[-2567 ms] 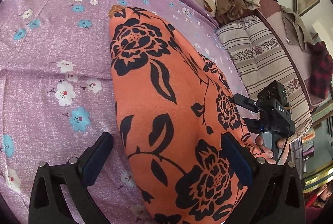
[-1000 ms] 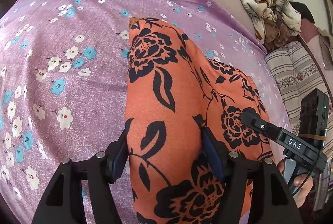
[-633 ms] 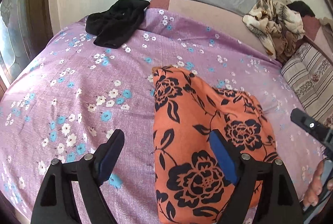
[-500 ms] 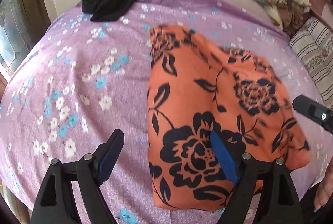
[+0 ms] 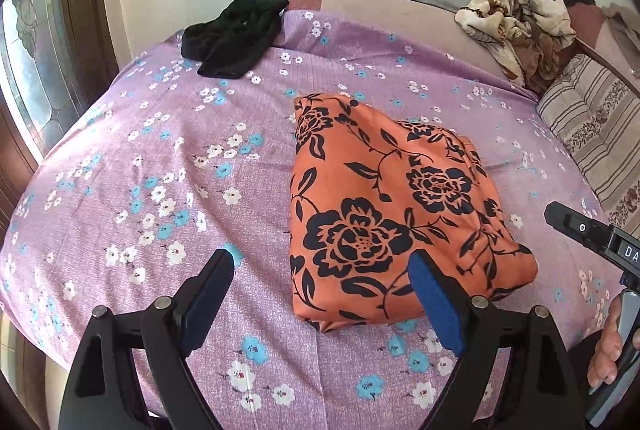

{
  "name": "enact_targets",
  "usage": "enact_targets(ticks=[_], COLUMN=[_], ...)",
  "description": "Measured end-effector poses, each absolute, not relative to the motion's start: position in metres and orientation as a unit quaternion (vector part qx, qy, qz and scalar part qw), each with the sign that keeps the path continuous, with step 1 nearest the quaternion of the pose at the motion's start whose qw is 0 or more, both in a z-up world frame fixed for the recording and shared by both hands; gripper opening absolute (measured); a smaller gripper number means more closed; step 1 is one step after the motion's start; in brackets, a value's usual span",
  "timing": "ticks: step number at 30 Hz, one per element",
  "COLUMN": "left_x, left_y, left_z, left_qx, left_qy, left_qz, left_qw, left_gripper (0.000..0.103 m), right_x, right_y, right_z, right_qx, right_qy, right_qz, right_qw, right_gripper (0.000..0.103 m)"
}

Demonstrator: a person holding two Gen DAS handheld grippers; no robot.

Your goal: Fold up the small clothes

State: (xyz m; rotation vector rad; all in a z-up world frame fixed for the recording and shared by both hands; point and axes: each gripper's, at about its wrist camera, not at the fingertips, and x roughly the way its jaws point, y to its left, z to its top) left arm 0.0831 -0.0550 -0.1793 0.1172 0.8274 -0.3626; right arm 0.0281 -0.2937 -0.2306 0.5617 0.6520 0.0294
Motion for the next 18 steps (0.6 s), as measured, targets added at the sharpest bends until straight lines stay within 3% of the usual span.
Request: enact_targets(ticks=[4, 11, 18], left_x=[0.058, 0.024, 0.002], left_y=[-0.059, -0.077, -0.104], left_z=[-0.154, -0.089, -0.054], left_qx=[0.060, 0.059, 0.119], left_qy=[0.362, 0.258, 0.271], left_qz=[-0.182, -0.188, -0.186], left_qw=[0.912, 0.946, 0.937], left_gripper=[0.091, 0.100, 0.100], right_x=[-0.007, -0.055, -0.084], right_y=[-0.299, -0.310, -0.307], right_z=[-0.224, -0.195, -0.146], right_qx=[0.248, 0.208, 0.152], right_qy=[0.300, 0.273, 0.230], right_qz=[-0.031, -0.071, -0.105], right_qw=[0.920, 0.936, 0.956], right_gripper=[0.059, 0.060, 0.060])
